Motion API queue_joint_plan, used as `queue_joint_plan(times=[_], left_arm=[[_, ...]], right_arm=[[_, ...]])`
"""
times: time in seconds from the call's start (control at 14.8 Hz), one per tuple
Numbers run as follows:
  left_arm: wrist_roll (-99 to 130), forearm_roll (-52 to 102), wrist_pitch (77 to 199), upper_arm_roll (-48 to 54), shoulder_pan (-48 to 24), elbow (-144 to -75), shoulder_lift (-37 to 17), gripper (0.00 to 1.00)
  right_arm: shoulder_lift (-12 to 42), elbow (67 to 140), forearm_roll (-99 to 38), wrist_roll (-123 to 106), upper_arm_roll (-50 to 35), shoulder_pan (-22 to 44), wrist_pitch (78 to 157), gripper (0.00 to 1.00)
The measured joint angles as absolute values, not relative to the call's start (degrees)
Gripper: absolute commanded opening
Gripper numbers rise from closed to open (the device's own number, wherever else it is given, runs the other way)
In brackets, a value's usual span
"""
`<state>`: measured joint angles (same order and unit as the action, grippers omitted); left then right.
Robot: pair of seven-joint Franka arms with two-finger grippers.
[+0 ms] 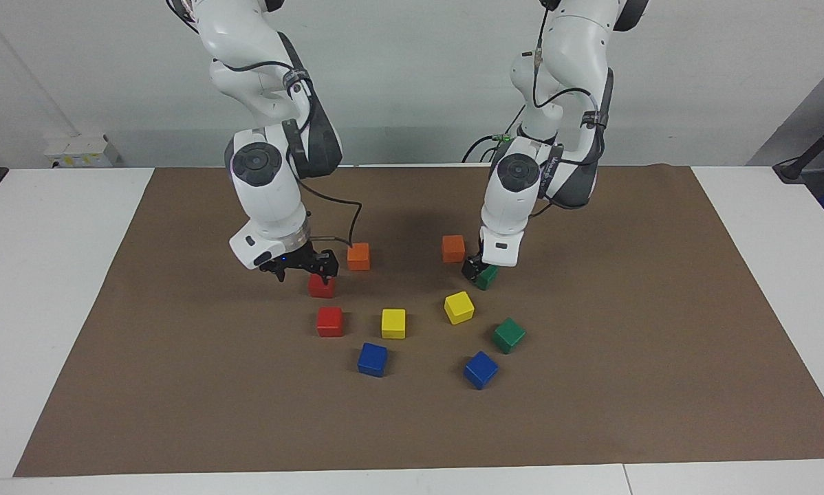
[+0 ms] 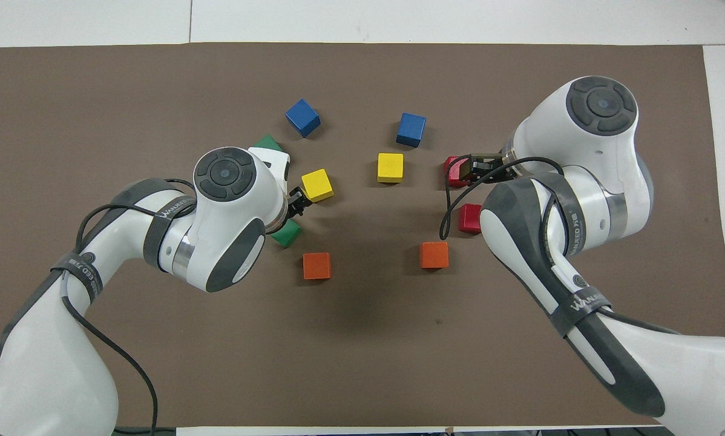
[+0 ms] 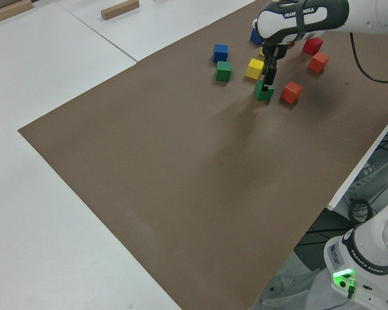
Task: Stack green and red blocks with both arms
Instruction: 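Grasp green with the left gripper while the right gripper grasps red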
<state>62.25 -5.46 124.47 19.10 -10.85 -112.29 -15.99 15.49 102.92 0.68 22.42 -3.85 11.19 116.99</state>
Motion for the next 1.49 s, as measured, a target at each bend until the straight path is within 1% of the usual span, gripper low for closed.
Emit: queue_joint_plan(times=[0.14, 0.34, 0.61, 0.68, 0.74, 0.81, 1.02, 1.22, 1.49], left_arm=[[62.60, -5.56, 124.60, 18.99, -10.85, -112.29, -16.42, 1.00], [62.80, -5.63, 124.78, 18.94, -10.85, -112.29, -16.99, 1.00], [64.80, -5.65, 124.97, 18.98, -10.87, -112.30, -17.11, 1.00], [65.02, -5.66, 125.01, 18.99, -10.88, -112.34, -17.12, 0.99], [65.14, -5.66, 125.16, 18.99, -10.89, -112.50, -17.12, 0.95], [65.21, -5.67, 125.41, 18.99, -10.89, -112.84, -17.12, 0.87], [65.43, -5.67, 126.13, 19.07, -11.02, -113.81, -17.13, 0.47], [66.66, -5.73, 126.27, 19.15, -11.63, -113.89, -17.09, 0.00], [66.99, -5.77, 126.27, 19.11, -11.75, -113.88, -17.09, 0.00]], right_arm=[[15.96, 103.47, 0.64, 22.43, -3.87, 11.61, 117.59, 0.98], [15.91, 106.19, 0.62, 24.09, -3.93, 13.62, 118.60, 0.98], [14.52, 110.06, 0.62, 24.59, -3.92, 14.69, 118.67, 0.98], [14.11, 110.80, 0.62, 24.60, -3.87, 14.67, 118.70, 0.98], [13.75, 111.42, 0.62, 24.60, -3.83, 14.65, 118.85, 0.98], [13.46, 111.99, 0.62, 24.60, -3.78, 14.62, 119.36, 0.98], [13.11, 113.69, 0.62, 24.60, -3.59, 14.49, 121.66, 0.98], [13.07, 115.25, 0.63, 24.55, -3.50, 14.38, 124.79, 0.98], [12.78, 116.63, 0.63, 24.51, -3.46, 13.96, 126.40, 0.98]])
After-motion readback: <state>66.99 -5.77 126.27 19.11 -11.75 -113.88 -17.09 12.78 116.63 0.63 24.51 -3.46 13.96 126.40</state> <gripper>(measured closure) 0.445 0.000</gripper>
